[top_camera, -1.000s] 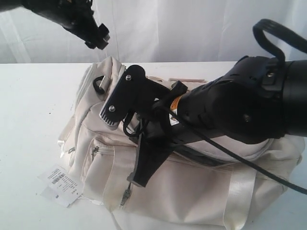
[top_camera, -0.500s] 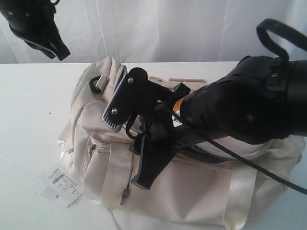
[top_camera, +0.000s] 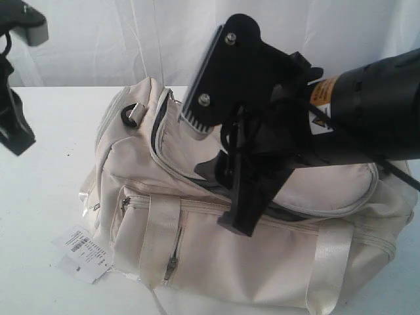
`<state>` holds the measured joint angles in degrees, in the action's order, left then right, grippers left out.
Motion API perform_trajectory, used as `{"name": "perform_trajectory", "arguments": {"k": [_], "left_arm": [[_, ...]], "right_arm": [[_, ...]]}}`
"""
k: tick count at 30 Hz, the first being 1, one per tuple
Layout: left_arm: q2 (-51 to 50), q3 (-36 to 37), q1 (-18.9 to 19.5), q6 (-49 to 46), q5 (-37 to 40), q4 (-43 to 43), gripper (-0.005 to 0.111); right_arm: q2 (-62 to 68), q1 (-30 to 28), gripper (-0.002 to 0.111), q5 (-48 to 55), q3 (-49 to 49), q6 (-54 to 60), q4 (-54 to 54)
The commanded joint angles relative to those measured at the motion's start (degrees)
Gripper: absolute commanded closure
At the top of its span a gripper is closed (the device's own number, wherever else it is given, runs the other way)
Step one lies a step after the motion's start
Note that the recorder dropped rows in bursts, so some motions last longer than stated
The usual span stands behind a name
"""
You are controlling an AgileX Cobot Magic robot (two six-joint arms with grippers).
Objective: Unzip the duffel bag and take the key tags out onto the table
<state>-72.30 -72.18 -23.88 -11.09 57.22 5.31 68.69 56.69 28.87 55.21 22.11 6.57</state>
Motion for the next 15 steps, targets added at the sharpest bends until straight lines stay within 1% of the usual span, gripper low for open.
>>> {"name": "perform_trajectory", "arguments": {"k": [1,4,5,6,7,10,11,12,15], "left_arm": [[3.71,8.68,-0.21,-2.93,-5.76,-0.98,0.107],[4.2,13.58,-0.21,-5.86,-10.41,-0.98,0.107],[4.2,15.96,-0.21,-5.46,-14.18,-0.98,0.107],[4.2,16.94,-0.21,-5.18,-16.05,-1.09,0.107],[4.2,18.41,-0.21,-4.72,-19.99,-2.18,0.107],[4.2,20.84,-0.21,-3.72,-26.89,-6.16,0.107],[4.2,20.74,-0.21,-3.72,-27.16,-9.67,0.107],[4.32,20.74,-0.21,-3.87,-27.43,-11.43,0.107],[4.32,20.74,-0.21,-3.87,-26.98,-13.4,0.107]], "right_arm": [[-0.31,0.17,0.047,4.29,-0.6,-2.95,10.29],[1.13,0.17,0.047,4.55,-0.72,-7.33,13.12],[2.25,0.17,0.047,5.82,-0.72,-7.34,13.12],[2.76,0.17,0.047,6.45,-0.72,-7.34,13.12],[3.72,0.17,0.047,7.47,-0.72,-7.34,13.51],[4.69,0.17,0.048,8.6,-0.72,-7.34,13.88],[4.68,0.17,0.05,8.6,-0.72,-7.34,14.06],[4.68,0.17,0.052,8.6,-0.72,-7.34,14.06],[4.68,0.17,0.053,11.31,-0.72,-7.34,14.06]]}}
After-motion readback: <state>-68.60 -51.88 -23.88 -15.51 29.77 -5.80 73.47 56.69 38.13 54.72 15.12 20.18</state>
